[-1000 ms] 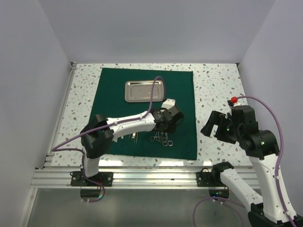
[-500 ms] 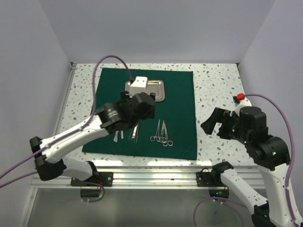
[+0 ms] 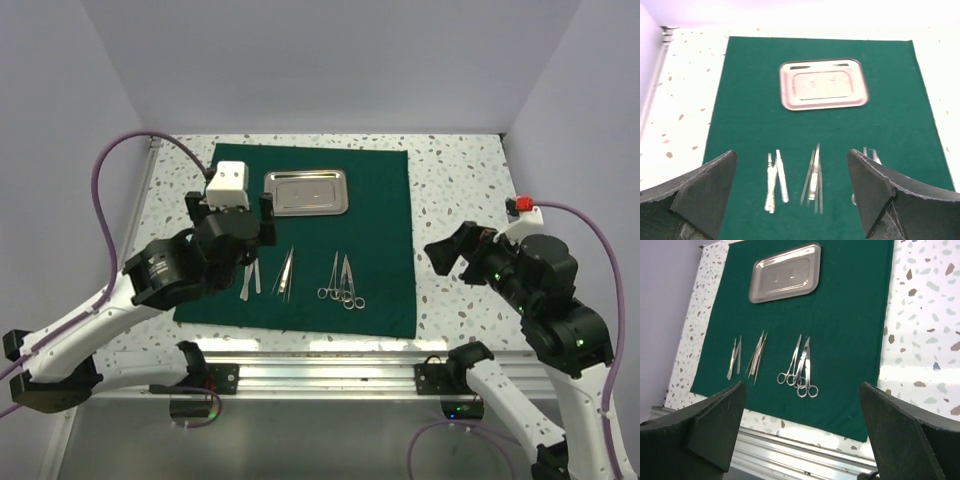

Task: Open and lay out the surgical kit
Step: Reset both arms

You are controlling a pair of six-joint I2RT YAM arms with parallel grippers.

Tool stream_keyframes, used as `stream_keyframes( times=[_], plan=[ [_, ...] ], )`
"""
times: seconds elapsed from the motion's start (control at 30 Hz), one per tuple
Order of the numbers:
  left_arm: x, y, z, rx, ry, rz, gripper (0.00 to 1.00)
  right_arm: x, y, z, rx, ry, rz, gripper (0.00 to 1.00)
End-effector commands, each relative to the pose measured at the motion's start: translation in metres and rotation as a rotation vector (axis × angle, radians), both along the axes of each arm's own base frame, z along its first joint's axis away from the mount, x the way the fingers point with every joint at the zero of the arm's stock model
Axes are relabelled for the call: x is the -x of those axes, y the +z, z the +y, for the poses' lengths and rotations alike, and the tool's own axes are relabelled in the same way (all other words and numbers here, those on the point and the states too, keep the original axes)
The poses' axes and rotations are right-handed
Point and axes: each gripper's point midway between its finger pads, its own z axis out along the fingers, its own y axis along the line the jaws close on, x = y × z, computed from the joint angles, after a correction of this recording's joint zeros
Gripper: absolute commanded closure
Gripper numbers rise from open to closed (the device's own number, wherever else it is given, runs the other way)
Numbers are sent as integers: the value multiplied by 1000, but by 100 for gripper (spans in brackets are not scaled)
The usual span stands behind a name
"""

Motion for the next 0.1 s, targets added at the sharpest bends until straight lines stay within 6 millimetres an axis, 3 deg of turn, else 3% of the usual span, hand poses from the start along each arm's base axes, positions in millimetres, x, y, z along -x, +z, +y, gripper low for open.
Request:
stream_keyframes(
  times=[0.0, 0.07],
  plan=[
    [-1, 2, 20, -52, 65, -43, 4, -12, 21, 9, -25, 36, -110, 2],
    [-2, 1, 26, -70, 95, -60, 2, -13, 23, 4, -17, 7, -110, 2]
  ],
)
